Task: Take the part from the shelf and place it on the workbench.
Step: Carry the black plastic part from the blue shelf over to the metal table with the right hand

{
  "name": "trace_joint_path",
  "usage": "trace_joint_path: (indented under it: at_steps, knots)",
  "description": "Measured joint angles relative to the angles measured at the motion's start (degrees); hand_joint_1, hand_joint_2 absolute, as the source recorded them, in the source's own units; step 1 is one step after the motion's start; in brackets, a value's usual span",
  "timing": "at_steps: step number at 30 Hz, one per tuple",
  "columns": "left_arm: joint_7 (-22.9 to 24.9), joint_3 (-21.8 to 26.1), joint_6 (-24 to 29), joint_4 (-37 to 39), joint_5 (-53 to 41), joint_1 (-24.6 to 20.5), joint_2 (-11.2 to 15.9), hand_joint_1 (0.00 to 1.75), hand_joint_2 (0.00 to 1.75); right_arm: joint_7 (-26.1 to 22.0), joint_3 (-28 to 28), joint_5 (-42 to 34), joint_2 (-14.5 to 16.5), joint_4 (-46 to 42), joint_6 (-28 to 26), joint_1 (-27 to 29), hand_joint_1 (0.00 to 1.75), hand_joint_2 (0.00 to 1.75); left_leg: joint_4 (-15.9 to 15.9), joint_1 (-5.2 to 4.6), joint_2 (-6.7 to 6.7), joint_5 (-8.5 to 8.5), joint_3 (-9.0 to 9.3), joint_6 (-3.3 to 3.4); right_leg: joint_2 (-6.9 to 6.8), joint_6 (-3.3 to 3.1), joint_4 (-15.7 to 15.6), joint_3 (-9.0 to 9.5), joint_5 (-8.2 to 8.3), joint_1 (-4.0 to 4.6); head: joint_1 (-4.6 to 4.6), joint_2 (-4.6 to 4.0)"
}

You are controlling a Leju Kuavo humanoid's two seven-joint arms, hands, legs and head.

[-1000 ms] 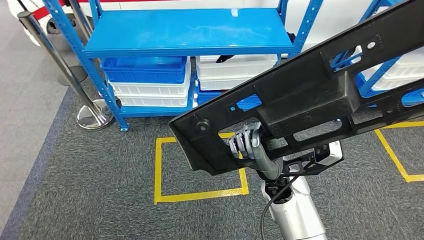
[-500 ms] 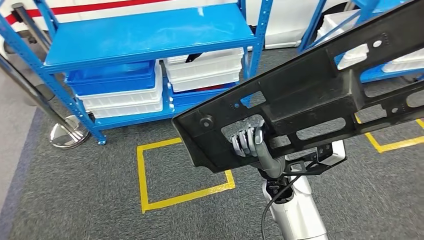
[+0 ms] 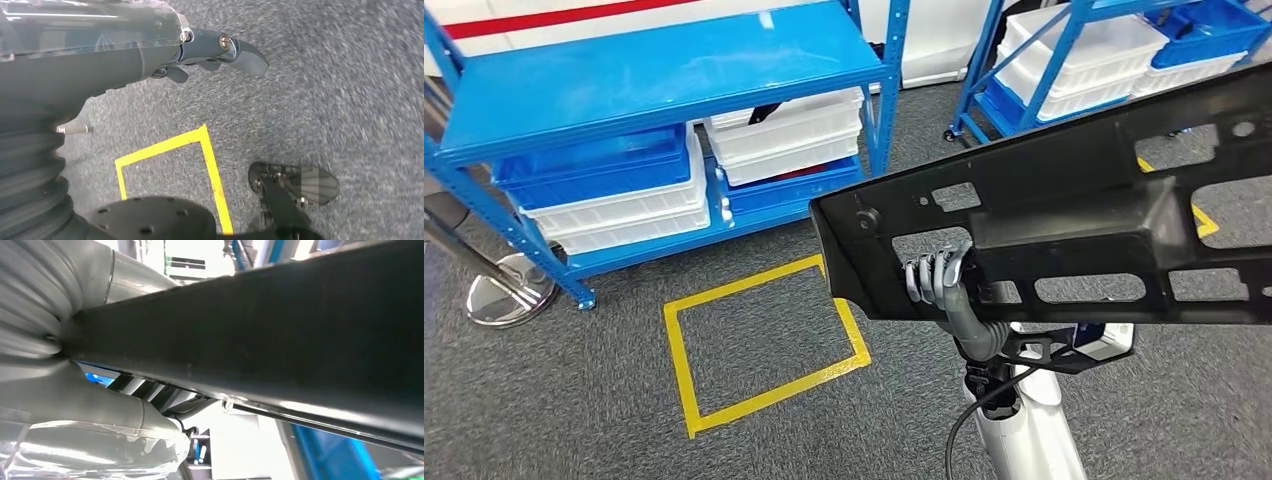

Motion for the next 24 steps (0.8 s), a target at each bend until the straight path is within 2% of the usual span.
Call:
trace_joint_path:
  at_steps: [1,2,4,5,7,8,9,10,11,12,13,15,17,19,20,22,24]
  knots:
    - [0.16,-0.19,-0.12,0.0,-0.12,-0.04,-0.1,0.0,1.75,-0.06,0.01,-0.54,-0.01,-0.25,0.38,0.17,1.75,1.75,0.03,-0.15,0.43,-0.12,0.09,-0.28,-0.75,-0.33,-2.49,1.27,0.55,0.27,-0.03,0.0]
    - [0.26,-0.36,-0.19,0.0,-0.22,-0.04,-0.21,0.0,1.75,-0.06,-0.01,-1.27,-0.05,-0.4,0.78,0.42,1.75,1.75,0.01,-0.29,0.89,-0.24,0.2,-0.57,-1.09,-0.64,-3.57,1.73,0.52,0.53,-0.04,0.0]
    - [0.29,-0.63,-0.27,0.0,-0.36,0.03,-0.46,0.0,1.75,0.23,-0.04,-2.85,-0.15,-0.51,1.29,1.19,1.75,1.75,-0.14,-0.42,1.86,-0.45,0.52,-1.19,0.11,-1.21,-3.83,1.68,0.63,0.59,-0.06,0.0]
    - [0.3,-0.75,-0.28,0.0,-0.44,0.1,-0.59,0.0,1.75,0.55,-0.07,-3.61,-0.21,-0.52,1.41,1.61,1.75,1.75,0.13,-0.35,1.53,-0.86,0.54,-1.5,0.7,-1.53,-4.03,1.72,0.78,0.43,-0.05,0.0]
    - [0.48,-0.98,-0.28,0.0,-0.63,0.39,-0.83,0.0,1.75,1.39,-0.09,-5.16,-0.26,-0.42,1.62,2.16,1.75,1.75,3.48,-0.16,-0.79,-3.36,-0.73,-1.95,1.84,-2.22,-4.4,1.79,1.13,0.05,-0.1,0.0]
    - [0.62,-1.11,-0.28,0.0,-0.74,0.6,-0.96,0.0,1.75,1.8,-0.1,-5.91,-0.28,-0.27,1.71,2.41,1.75,1.75,6.88,-0.05,-2.28,-5.32,-2.17,-2.05,2.4,-2.42,-4.43,1.76,1.19,0.0,-0.12,0.0]
    - [0.75,-1.25,-0.28,-0.01,-0.87,0.76,-1.11,0.0,1.75,2.15,-0.11,-6.53,-0.33,-0.02,1.77,2.71,1.75,1.75,10.9,-0.04,-3.16,-7.23,-3.93,-2.08,3.0,-2.55,-4.39,1.72,1.22,0.01,-0.14,0.0]
    - [0.93,-1.41,-0.28,-0.01,-1.07,0.83,-1.25,0.0,1.75,2.43,-0.11,-7.0,-0.37,0.3,1.8,3.08,1.75,1.75,14.24,-0.03,-3.56,-8.36,-5.42,-2.1,3.69,-2.59,-4.32,1.7,1.21,0.04,-0.13,0.0]
    - [1.11,-1.6,-0.28,-0.01,-1.31,0.85,-1.41,0.0,1.75,2.63,-0.11,-7.3,-0.43,0.68,1.79,3.43,1.75,1.75,16.02,-0.04,-3.73,-8.46,-6.24,-2.1,4.44,-2.6,-4.22,1.69,1.19,0.06,-0.12,0.0]
    - [1.31,-1.81,-0.28,-0.02,-1.61,0.82,-1.52,0.0,1.75,2.76,-0.11,-7.48,-0.47,1.08,1.76,3.74,1.75,1.75,15.51,-0.02,-3.85,-7.36,-6.06,-2.05,5.23,-2.58,-4.09,1.7,1.16,0.06,-0.11,0.0]
    - [1.55,-2.04,-0.28,-0.01,-1.9,0.82,-1.59,0.0,1.75,2.85,-0.12,-7.63,-0.5,1.45,1.73,3.94,1.75,1.75,12.83,0.01,-4.09,-5.35,-4.91,-1.95,6.06,-2.53,-3.94,1.72,1.11,0.03,-0.11,0.0]
    - [1.84,-2.4,-0.27,0.0,-2.21,1.01,-1.62,0.0,1.75,2.87,-0.13,-7.76,-0.52,2.05,1.68,4.13,1.75,1.75,5.35,0.22,-6.03,-1.65,-1.82,-1.69,7.62,-2.23,-3.49,1.54,0.95,0.02,-0.1,0.0]
    - [1.98,-2.64,-0.21,0.02,-2.25,1.1,-1.62,0.0,1.75,2.8,-0.14,-7.8,-0.55,2.55,1.64,4.15,1.75,1.75,1.38,0.36,-7.74,-0.78,-0.23,-1.44,8.9,-1.63,-3.1,0.91,1.01,-0.03,-0.07,0.0]
    - [2.05,-2.78,-0.04,0.02,-2.12,0.91,-1.62,0.0,1.75,2.58,-0.14,-7.8,-0.6,3.09,1.69,4.1,1.75,1.75,0.81,0.27,-7.29,-0.92,-0.01,-0.99,9.95,-0.84,-3.13,0.41,1.34,-0.21,-0.07,0.0]
    - [2.05,-2.79,0.17,0.02,-1.94,0.78,-1.59,0.0,1.75,2.32,-0.13,-7.8,-0.63,3.36,1.81,4.01,1.75,1.75,0.55,0.28,-6.73,-0.72,0.07,-0.62,9.7,-0.5,-3.04,0.29,1.3,-0.25,-0.06,0.0]
    - [1.95,-2.78,0.78,0.02,-1.36,0.73,-1.47,0.0,1.75,1.44,-0.04,-7.69,-0.65,3.89,2.24,3.26,1.75,1.75,-0.05,0.41,-5.48,-0.33,0.3,0.13,6.99,0.15,-0.47,-0.98,-0.31,-0.12,0.38,0.0]
    - [1.69,-2.68,1.47,0.02,-0.69,0.85,-1.22,0.0,1.75,0.41,0.23,-7.34,-0.62,4.4,2.76,2.27,1.75,1.75,-0.24,0.28,-4.18,-0.26,0.39,0.51,3.85,0.7,6.26,-4.28,-3.65,-0.21,0.84,0.0]
